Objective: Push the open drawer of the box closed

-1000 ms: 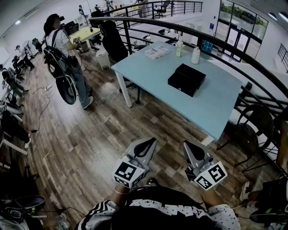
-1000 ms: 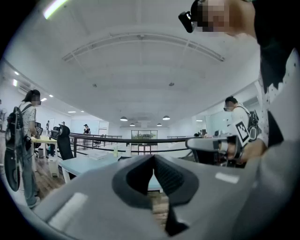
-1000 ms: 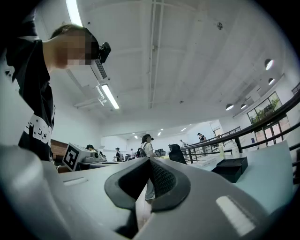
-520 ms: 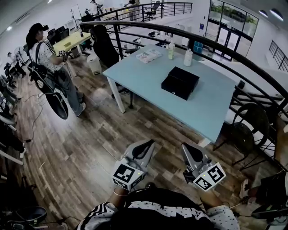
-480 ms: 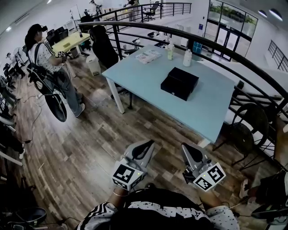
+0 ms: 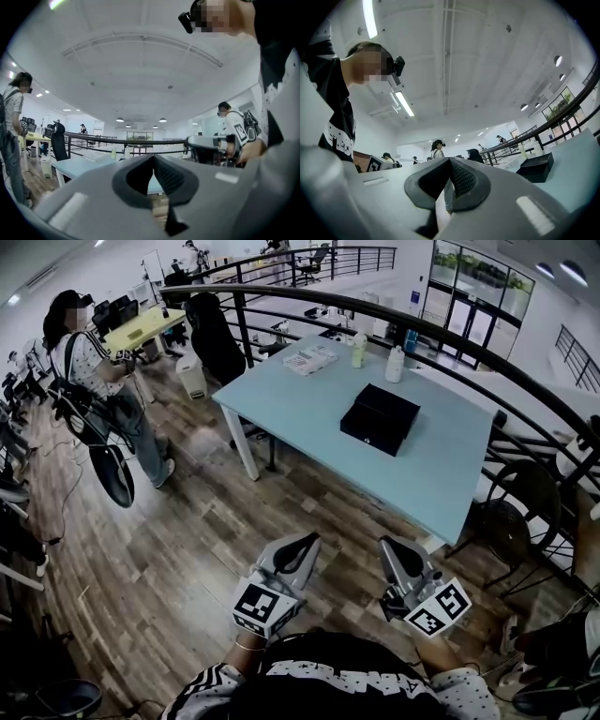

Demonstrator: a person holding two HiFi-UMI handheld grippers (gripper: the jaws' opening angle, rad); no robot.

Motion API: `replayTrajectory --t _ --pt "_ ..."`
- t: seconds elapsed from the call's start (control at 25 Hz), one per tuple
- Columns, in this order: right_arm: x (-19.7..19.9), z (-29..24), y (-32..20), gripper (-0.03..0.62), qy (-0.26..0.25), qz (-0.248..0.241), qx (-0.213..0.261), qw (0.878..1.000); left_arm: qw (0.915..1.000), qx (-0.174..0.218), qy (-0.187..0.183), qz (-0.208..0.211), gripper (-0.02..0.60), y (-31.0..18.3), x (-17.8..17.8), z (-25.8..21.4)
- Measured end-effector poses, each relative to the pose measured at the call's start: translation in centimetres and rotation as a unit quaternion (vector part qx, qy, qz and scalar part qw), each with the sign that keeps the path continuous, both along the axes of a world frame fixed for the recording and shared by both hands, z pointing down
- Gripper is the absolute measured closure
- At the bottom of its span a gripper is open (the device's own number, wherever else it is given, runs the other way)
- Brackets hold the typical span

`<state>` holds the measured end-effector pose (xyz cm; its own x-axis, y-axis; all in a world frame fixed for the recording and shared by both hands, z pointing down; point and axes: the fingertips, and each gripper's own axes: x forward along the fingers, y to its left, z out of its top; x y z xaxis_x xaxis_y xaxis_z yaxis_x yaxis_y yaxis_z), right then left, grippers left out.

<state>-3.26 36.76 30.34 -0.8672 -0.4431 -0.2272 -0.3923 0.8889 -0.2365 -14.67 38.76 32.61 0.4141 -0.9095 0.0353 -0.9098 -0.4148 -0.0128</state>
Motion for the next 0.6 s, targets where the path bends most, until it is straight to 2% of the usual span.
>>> replayTrajectory --t 0.28,0.48,0.6 --pt "-2.9 1.0 -1.2 0.591 0.038 0.005 -0.008 0.999 0.9999 -0.009 0.014 0.001 0.581 -0.8 -2.6 0.9" --pt "-3.1 2.1 -1.7 0.591 0.049 0.010 -0.016 0.999 0.9996 -0.024 0.016 -0.004 0.581 -0.8 -3.0 2.3" --pt "-3.2 2.1 -2.5 0.591 0.058 0.010 -0.017 0.998 0.9997 -0.019 0.010 -0.013 0.581 -0.8 -3.6 1.8"
